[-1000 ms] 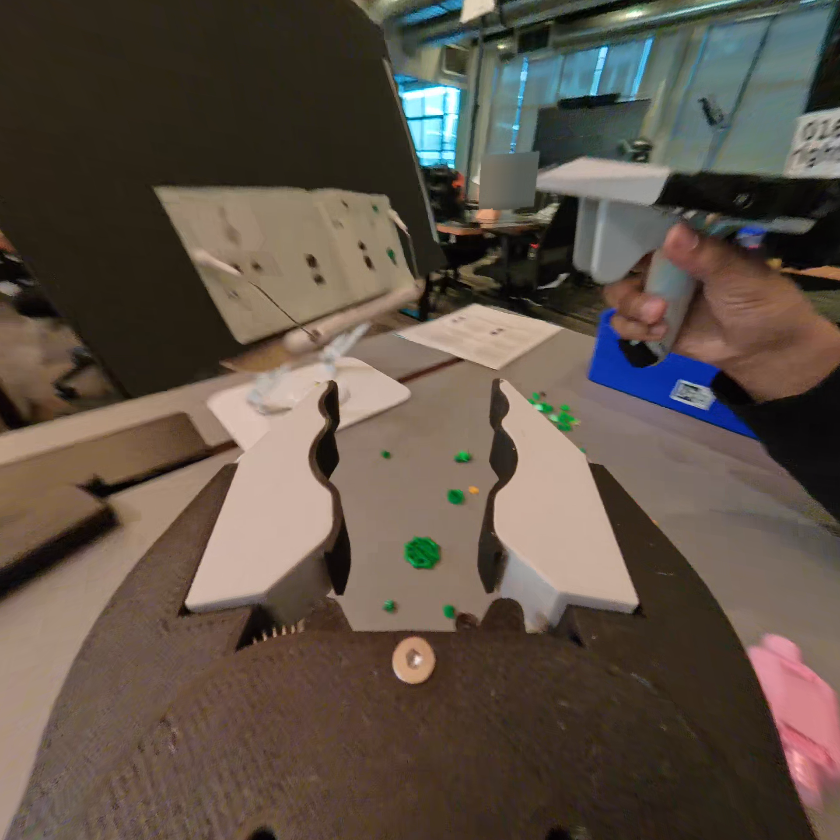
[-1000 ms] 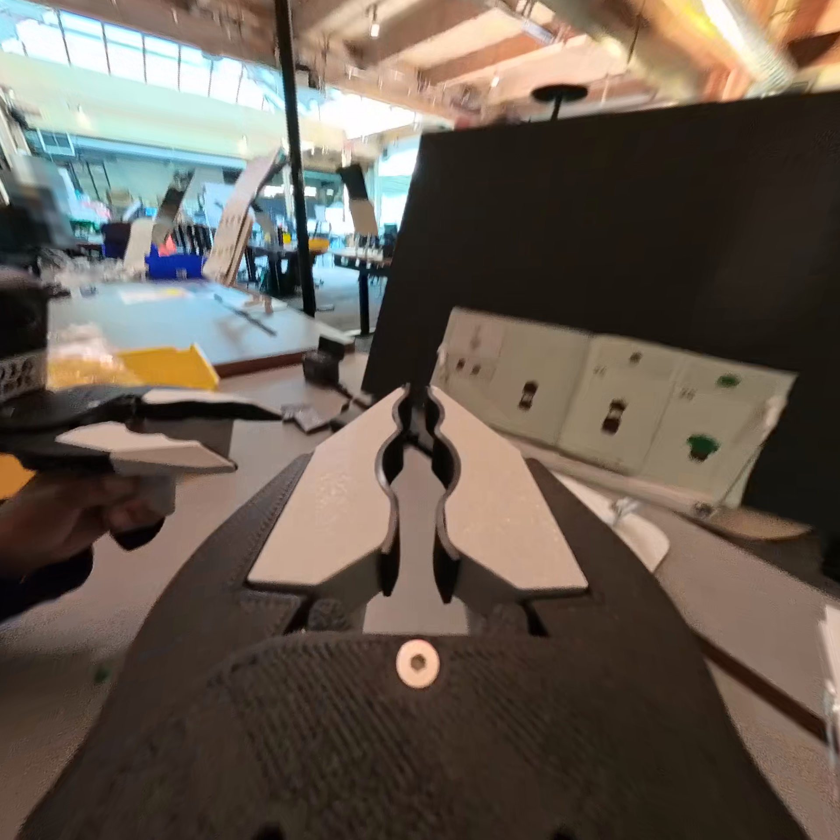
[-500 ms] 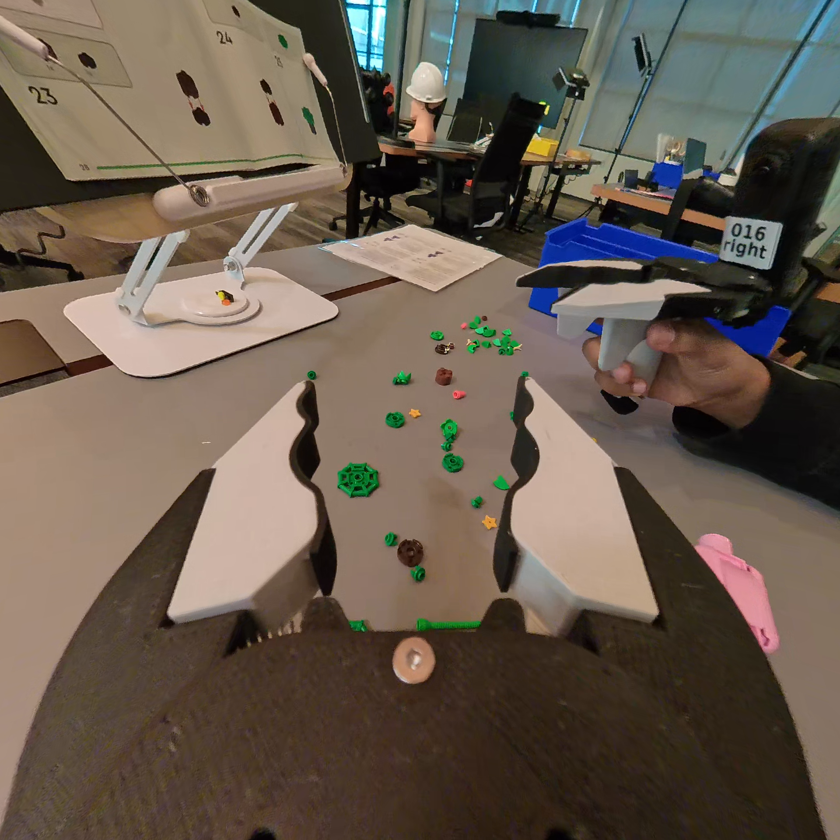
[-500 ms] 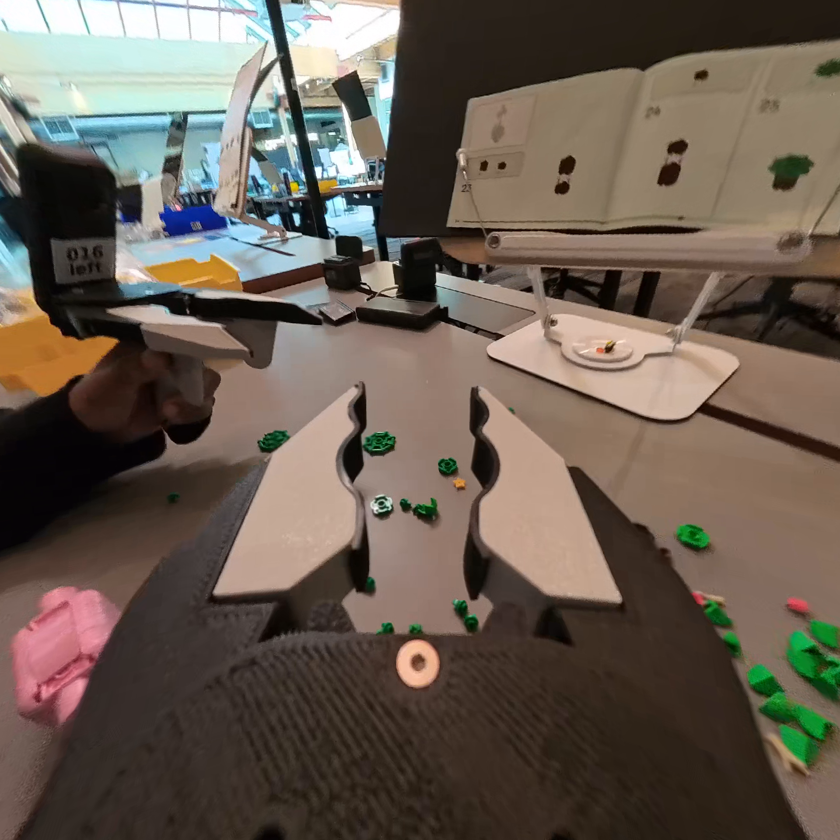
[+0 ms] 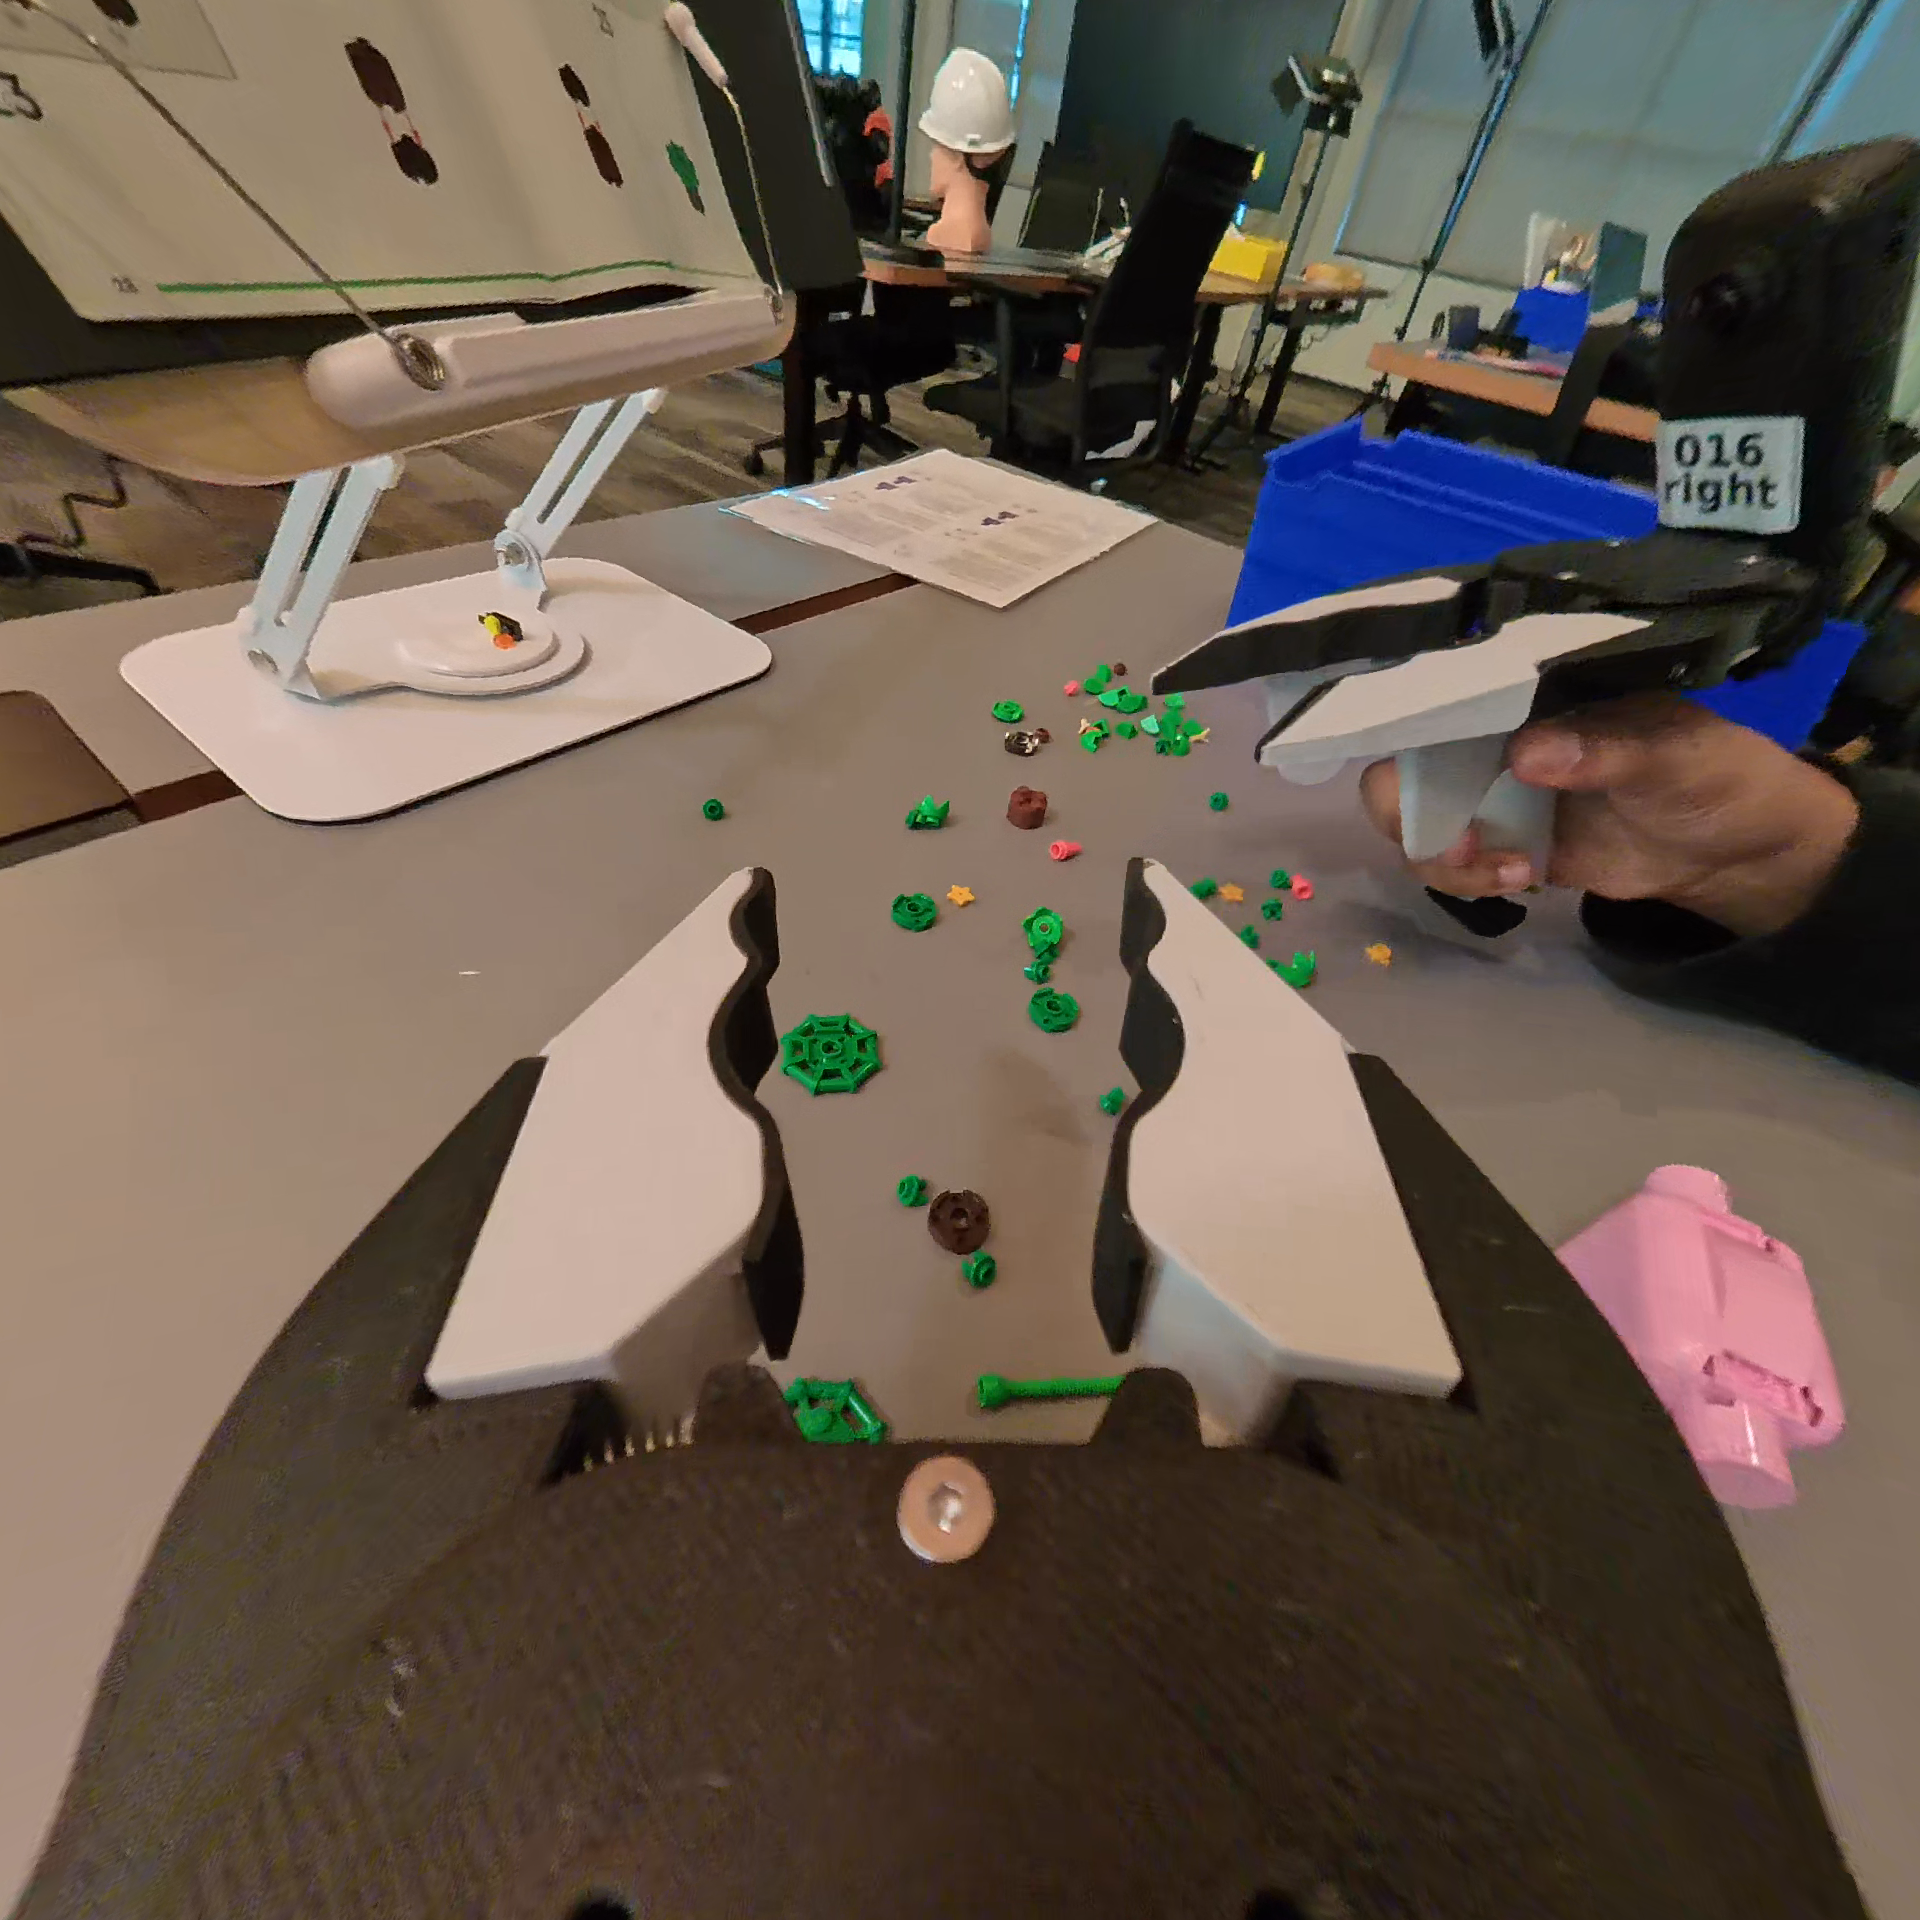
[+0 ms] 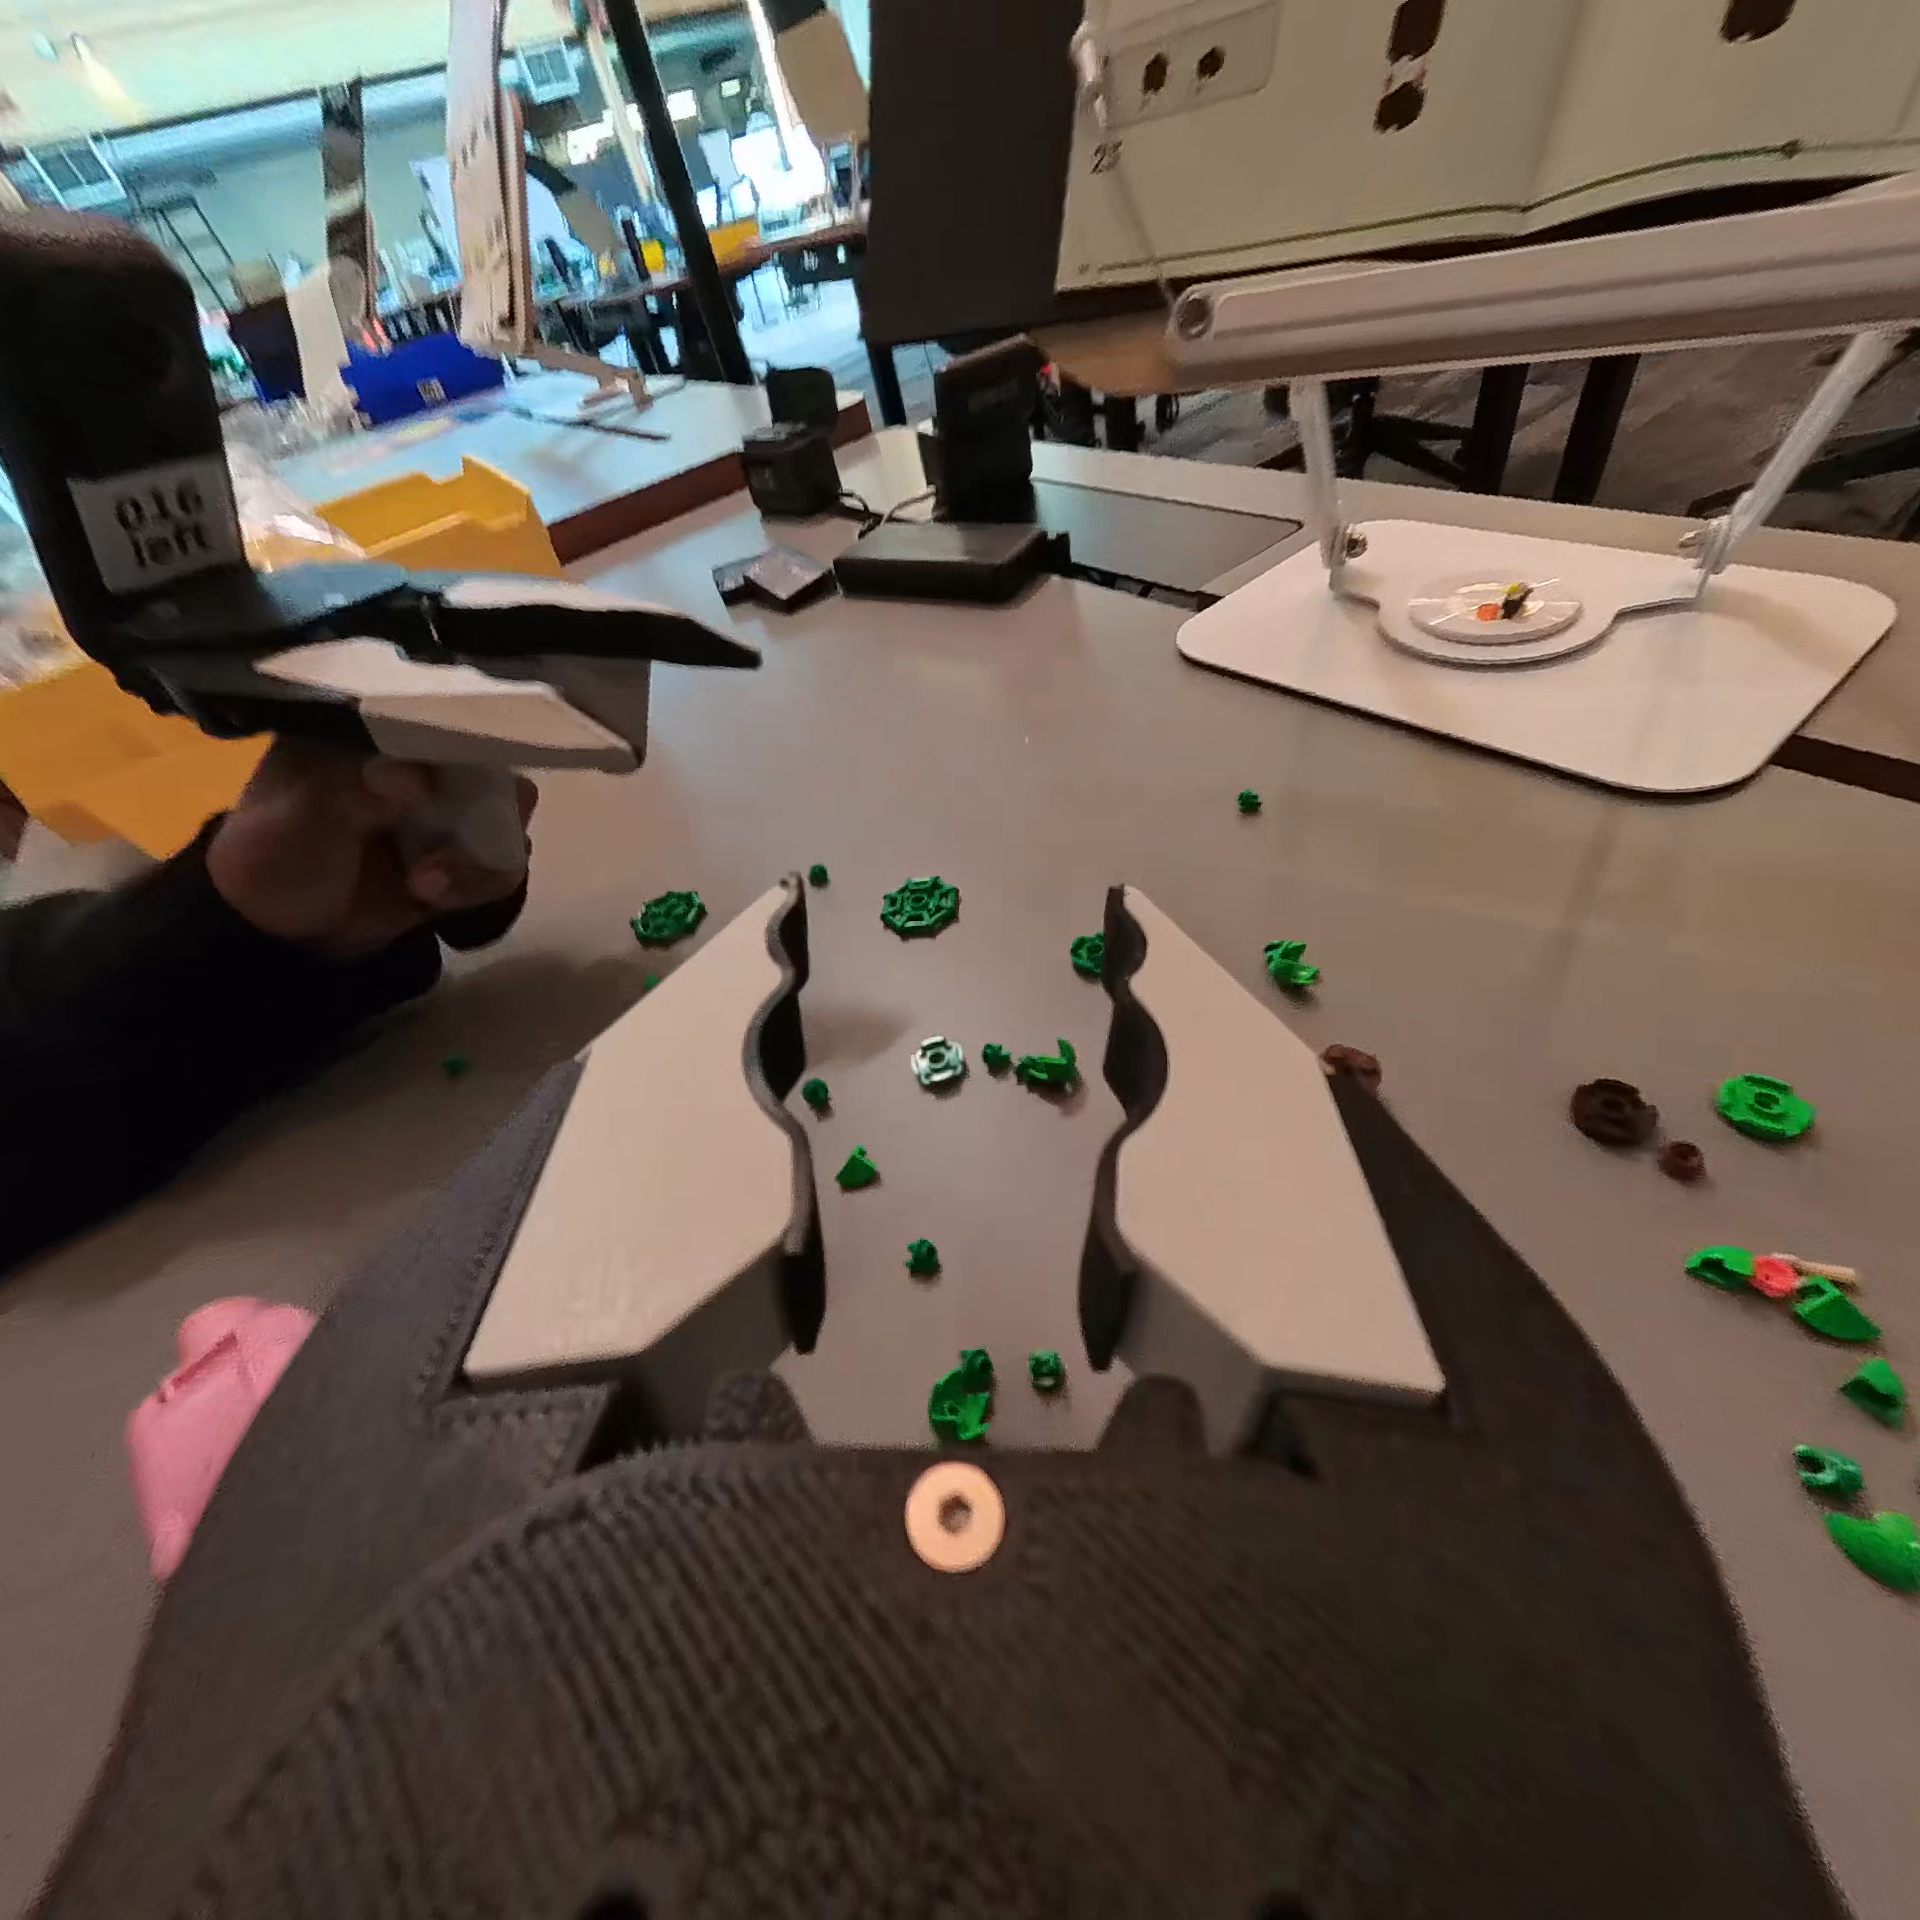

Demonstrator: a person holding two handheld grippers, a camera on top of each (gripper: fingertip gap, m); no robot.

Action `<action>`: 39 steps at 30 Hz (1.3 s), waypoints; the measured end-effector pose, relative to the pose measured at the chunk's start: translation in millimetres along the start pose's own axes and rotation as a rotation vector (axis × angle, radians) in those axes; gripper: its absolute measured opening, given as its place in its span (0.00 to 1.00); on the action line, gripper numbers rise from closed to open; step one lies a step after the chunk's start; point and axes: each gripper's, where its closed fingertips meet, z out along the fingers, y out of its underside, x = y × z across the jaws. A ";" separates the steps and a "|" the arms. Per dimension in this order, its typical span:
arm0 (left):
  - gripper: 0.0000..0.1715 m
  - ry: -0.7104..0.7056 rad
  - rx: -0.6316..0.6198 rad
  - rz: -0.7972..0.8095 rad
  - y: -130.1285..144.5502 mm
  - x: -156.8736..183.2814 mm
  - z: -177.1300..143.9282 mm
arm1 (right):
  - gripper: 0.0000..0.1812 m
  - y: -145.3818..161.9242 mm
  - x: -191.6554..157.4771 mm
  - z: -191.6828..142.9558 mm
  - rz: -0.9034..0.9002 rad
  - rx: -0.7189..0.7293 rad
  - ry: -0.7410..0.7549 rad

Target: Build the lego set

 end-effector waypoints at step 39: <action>0.02 -0.027 0.056 0.135 -17.0 8.2 -14.7 | 0.16 -35.5 141.3 -101.7 0.001 0.138 0.429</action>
